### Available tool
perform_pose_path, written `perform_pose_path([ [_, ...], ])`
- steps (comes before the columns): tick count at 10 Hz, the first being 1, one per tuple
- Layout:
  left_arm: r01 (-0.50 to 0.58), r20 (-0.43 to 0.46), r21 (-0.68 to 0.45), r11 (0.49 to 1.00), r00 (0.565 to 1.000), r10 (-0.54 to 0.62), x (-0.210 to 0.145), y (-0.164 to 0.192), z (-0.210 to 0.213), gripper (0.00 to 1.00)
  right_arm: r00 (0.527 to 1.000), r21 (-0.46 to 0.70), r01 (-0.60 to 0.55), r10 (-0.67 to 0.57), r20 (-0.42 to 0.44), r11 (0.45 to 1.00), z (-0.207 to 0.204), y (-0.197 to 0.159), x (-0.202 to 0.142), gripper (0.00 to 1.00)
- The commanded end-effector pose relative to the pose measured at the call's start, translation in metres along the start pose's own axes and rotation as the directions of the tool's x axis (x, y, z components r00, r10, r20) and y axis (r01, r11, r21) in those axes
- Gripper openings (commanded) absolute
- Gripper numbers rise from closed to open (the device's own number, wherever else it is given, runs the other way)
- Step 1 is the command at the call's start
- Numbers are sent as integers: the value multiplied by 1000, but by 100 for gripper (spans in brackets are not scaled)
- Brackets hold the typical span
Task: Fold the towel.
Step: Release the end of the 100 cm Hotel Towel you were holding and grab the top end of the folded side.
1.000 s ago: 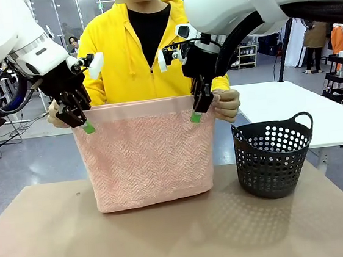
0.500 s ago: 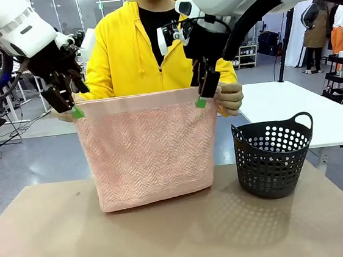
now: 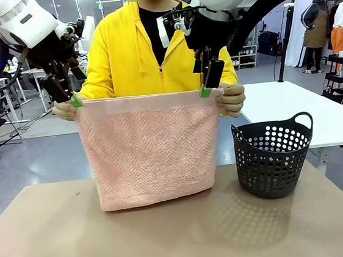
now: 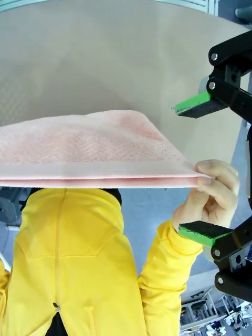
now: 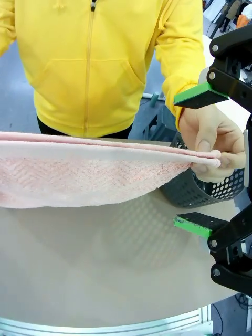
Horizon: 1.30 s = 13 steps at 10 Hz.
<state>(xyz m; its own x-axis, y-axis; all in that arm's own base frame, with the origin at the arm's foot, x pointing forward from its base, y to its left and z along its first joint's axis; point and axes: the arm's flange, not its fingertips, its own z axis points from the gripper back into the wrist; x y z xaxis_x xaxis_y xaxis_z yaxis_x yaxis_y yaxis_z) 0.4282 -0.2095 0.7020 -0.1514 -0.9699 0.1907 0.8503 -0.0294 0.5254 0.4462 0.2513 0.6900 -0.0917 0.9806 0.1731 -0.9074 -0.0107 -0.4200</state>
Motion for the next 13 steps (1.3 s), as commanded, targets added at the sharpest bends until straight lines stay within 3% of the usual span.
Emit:
perform_pose_path([
  [1,11,-9,-9,1000,1000,-12,5,12,-13,100,1000,76,12,-13,23,997,-10,-19,-3,100],
  [3,35,-46,-49,998,998,-37,3,20,-39,100,999,115,32,-37,35,993,-30,-27,-4,100],
  [4,23,-4,-87,996,1000,-24,1,22,-52,100,999,135,27,-31,28,991,-41,-29,-4,100],
  [8,-66,-11,-156,986,998,65,-13,22,-91,100,999,186,28,-34,32,982,-79,-32,-5,100],
  [9,-70,5,-146,987,997,71,-14,21,-89,71,998,183,34,-42,36,982,-79,-32,-5,88],
  [10,-64,11,-155,986,998,66,-14,22,-89,40,999,182,28,-35,37,983,-79,-32,-6,41],
  [11,-62,9,-161,985,998,64,-14,21,-89,11,999,183,27,-34,36,983,-81,-32,-5,28],
  [12,-64,9,-164,984,998,66,-14,21,-89,0,999,185,30,-37,33,982,-82,-32,-6,0],
  [13,-68,2,-172,983,998,69,-14,20,-89,0,999,184,33,-40,34,982,-82,-32,-6,0],
])
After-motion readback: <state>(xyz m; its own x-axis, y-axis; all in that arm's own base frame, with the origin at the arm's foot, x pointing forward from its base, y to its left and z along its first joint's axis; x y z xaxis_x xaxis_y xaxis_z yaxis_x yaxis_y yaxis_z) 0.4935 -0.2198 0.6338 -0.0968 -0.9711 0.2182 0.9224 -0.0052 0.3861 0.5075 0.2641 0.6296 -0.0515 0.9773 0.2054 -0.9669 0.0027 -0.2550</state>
